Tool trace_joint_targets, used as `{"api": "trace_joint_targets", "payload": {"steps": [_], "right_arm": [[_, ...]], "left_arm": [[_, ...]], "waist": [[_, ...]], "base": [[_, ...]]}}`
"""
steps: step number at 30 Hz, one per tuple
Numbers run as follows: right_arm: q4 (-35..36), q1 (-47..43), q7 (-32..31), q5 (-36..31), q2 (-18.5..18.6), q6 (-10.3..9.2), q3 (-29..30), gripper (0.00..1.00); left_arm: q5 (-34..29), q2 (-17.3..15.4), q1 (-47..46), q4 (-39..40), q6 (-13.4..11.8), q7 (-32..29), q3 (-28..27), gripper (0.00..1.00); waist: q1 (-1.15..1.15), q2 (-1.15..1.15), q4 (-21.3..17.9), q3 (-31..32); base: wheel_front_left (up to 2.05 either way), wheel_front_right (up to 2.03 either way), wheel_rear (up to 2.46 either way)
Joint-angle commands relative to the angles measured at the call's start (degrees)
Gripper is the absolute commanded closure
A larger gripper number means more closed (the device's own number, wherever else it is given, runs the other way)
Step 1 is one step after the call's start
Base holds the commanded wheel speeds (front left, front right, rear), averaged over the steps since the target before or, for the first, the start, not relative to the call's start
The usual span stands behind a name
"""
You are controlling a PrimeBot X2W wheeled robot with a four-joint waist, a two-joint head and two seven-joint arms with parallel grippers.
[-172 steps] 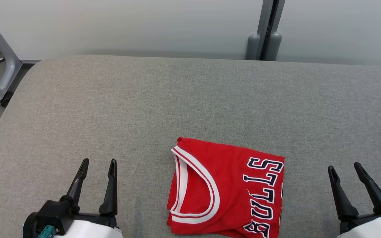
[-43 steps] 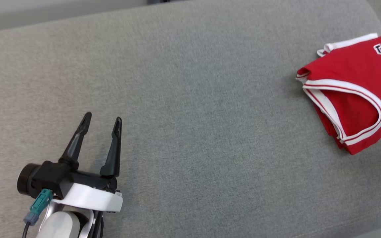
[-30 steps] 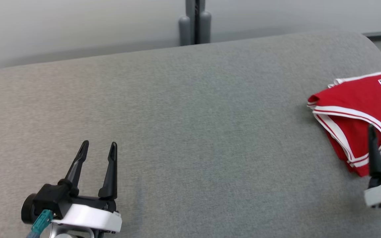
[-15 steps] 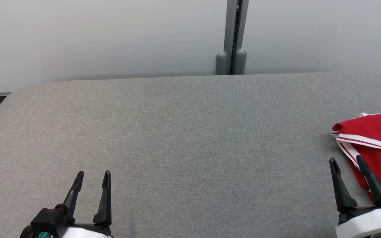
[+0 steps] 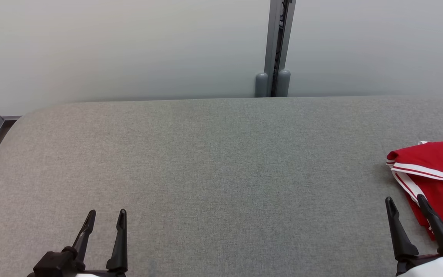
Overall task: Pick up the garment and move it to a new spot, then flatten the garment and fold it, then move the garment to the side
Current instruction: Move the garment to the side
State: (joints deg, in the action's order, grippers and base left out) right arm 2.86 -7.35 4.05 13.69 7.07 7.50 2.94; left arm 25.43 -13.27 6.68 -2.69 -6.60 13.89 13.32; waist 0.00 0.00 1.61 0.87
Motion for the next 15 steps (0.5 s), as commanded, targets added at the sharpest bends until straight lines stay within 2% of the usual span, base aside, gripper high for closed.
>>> {"api": "trace_joint_targets", "payload": {"steps": [1,15], "right_arm": [[0.4,-0.7,-0.3,-0.2,-0.1,-0.02,0.2,0.00],[4.2,-4.1,-1.6,-1.4,-1.0,-0.02,0.8,0.00]], "left_arm": [[0.5,-0.2,0.0,0.0,0.1,0.2,-0.2,0.00],[1.3,-1.1,1.0,-1.4,1.0,0.5,-0.4,0.00]], "waist": [[0.00,0.00,-0.1,0.2],[0.00,0.00,-0.5,1.8]], "base": [[0.00,0.00,0.00],[0.00,0.00,0.00]]}}
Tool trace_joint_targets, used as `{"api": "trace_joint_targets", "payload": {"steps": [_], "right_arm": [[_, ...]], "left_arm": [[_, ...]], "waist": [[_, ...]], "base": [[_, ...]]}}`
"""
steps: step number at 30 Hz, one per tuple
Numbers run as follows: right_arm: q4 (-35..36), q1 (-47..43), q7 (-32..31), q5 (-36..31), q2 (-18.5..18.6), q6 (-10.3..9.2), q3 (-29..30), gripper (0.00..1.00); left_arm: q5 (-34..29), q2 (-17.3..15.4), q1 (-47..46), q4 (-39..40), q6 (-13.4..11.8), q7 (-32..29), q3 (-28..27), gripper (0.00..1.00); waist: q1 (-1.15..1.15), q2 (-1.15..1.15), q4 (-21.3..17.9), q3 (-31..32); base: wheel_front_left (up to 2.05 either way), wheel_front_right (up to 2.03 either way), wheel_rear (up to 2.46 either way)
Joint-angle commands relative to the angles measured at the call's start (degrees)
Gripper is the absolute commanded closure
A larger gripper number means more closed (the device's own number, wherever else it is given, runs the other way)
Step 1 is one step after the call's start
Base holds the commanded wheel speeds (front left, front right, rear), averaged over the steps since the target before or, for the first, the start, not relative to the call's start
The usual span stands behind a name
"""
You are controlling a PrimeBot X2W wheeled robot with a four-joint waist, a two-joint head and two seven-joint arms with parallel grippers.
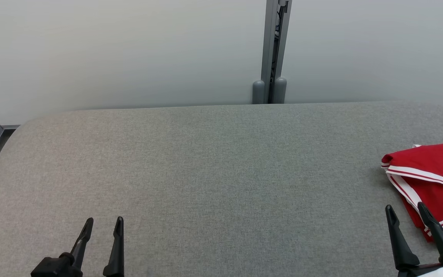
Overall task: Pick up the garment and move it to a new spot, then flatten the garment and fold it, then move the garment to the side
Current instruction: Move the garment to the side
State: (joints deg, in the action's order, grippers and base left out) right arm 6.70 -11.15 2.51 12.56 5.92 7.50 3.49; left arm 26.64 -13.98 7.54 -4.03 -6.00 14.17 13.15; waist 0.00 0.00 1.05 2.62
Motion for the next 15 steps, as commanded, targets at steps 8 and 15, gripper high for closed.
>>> {"api": "trace_joint_targets", "payload": {"steps": [8,15], "right_arm": [[1.2,-1.0,-0.6,-0.7,-0.2,-0.02,0.9,0.00],[1.4,-1.1,-0.6,-1.4,-0.4,-0.02,1.4,0.00]], "left_arm": [[0.1,-0.6,-0.7,-1.0,0.5,0.4,-0.1,0.00],[-0.3,-0.6,-1.1,-1.0,0.2,0.3,0.4,0.00]], "waist": [[0.00,0.00,0.5,0.0],[0.00,0.00,1.0,0.0]], "base": [[0.00,0.00,0.00],[0.00,0.00,0.00]]}}
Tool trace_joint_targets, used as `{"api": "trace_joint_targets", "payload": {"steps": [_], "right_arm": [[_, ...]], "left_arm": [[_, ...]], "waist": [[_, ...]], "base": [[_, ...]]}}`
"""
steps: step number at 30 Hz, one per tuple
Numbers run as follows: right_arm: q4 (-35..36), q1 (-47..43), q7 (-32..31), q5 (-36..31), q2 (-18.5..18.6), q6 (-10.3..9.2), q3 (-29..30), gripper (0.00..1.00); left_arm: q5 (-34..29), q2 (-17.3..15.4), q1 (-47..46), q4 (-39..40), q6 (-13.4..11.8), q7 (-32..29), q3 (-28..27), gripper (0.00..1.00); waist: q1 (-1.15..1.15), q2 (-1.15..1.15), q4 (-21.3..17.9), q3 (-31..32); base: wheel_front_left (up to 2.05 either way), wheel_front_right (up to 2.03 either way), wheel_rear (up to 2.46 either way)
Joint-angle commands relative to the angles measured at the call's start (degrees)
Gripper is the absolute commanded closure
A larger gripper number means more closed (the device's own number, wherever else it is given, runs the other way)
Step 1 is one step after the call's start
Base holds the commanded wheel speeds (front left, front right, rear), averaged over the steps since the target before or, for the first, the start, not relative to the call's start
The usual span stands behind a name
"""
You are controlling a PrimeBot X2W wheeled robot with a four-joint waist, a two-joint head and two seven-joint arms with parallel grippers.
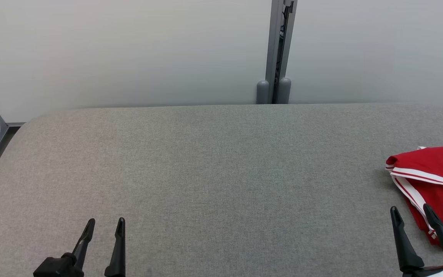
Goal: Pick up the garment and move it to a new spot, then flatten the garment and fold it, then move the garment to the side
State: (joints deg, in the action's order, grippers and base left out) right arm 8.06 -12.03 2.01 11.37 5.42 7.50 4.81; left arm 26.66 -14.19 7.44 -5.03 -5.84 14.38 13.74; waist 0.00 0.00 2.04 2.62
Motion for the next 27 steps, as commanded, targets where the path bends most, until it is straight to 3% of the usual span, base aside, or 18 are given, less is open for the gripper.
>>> {"api": "trace_joint_targets", "payload": {"steps": [1,21,22,27], "right_arm": [[0.1,-0.3,-0.1,-0.3,0.0,-0.02,0.2,0.00],[0.6,-0.4,-0.5,-0.7,-0.4,-0.02,0.4,0.00],[0.3,-0.2,-0.3,-0.6,-0.4,0.00,0.3,1.00],[-2.4,-0.2,-0.4,0.1,-1.4,0.00,0.1,1.00]], "left_arm": [[-0.4,-0.4,-1.0,0.1,-0.1,0.0,-0.1,0.00],[-1.3,-1.0,-1.5,0.9,-1.2,0.2,0.9,0.00],[-1.0,-0.8,-0.7,0.7,-0.9,-0.2,1.0,1.00],[-0.3,0.6,0.6,-1.6,-0.7,-0.3,1.6,1.00]], "waist": [[0.00,0.00,0.1,0.0],[0.00,0.00,0.7,-0.8],[0.00,0.00,0.7,-0.9],[0.00,0.00,0.7,-0.9]], "base": [[0.00,0.00,0.00],[0.00,0.00,0.00],[0.00,0.00,0.00],[0.00,0.00,0.00]]}}
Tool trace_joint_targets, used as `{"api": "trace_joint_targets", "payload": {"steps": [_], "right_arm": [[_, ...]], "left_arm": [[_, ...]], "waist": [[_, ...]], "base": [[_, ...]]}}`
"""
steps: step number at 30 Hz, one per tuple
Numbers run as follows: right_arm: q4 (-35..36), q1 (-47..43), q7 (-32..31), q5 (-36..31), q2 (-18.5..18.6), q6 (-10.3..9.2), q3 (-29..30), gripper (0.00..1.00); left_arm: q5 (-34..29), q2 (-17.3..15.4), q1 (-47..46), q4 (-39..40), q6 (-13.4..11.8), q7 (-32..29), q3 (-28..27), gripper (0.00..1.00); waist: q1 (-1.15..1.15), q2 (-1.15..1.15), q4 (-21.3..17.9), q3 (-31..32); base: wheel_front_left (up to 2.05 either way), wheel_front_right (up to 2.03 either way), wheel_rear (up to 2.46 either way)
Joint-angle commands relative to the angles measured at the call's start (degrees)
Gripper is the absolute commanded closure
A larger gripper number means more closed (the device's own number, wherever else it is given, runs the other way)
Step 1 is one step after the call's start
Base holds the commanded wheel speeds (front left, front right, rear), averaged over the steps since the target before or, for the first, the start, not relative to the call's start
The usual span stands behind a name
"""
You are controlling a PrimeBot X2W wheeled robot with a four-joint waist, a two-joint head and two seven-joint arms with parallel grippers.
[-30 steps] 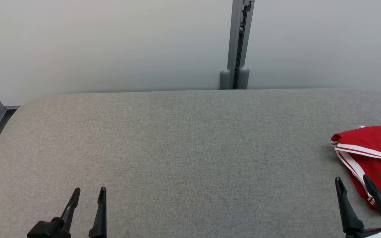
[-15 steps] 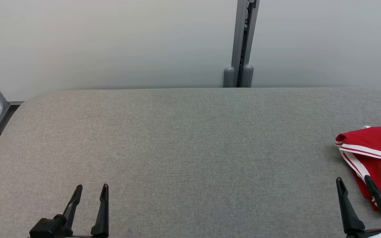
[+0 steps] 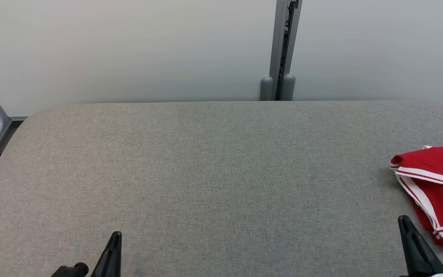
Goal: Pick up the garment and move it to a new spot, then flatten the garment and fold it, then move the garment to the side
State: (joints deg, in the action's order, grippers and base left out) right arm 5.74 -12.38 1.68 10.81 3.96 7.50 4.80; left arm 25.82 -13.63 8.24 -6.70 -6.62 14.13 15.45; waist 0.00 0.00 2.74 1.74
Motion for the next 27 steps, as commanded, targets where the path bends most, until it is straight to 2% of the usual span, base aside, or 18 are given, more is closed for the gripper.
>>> {"api": "trace_joint_targets", "payload": {"steps": [1,27], "right_arm": [[-0.4,0.5,-0.3,1.8,0.0,0.00,0.3,1.00],[-7.7,7.5,-5.3,26.4,0.0,0.00,4.2,1.00]], "left_arm": [[1.5,0.2,-0.4,0.0,0.2,-0.3,-0.3,1.00],[22.4,3.4,-7.2,-4.5,4.7,-4.0,-3.7,1.00]], "waist": [[0.00,0.00,0.0,0.0],[0.00,0.00,-0.6,-0.4]], "base": [[0.00,0.00,0.00],[0.00,0.00,0.00]]}}
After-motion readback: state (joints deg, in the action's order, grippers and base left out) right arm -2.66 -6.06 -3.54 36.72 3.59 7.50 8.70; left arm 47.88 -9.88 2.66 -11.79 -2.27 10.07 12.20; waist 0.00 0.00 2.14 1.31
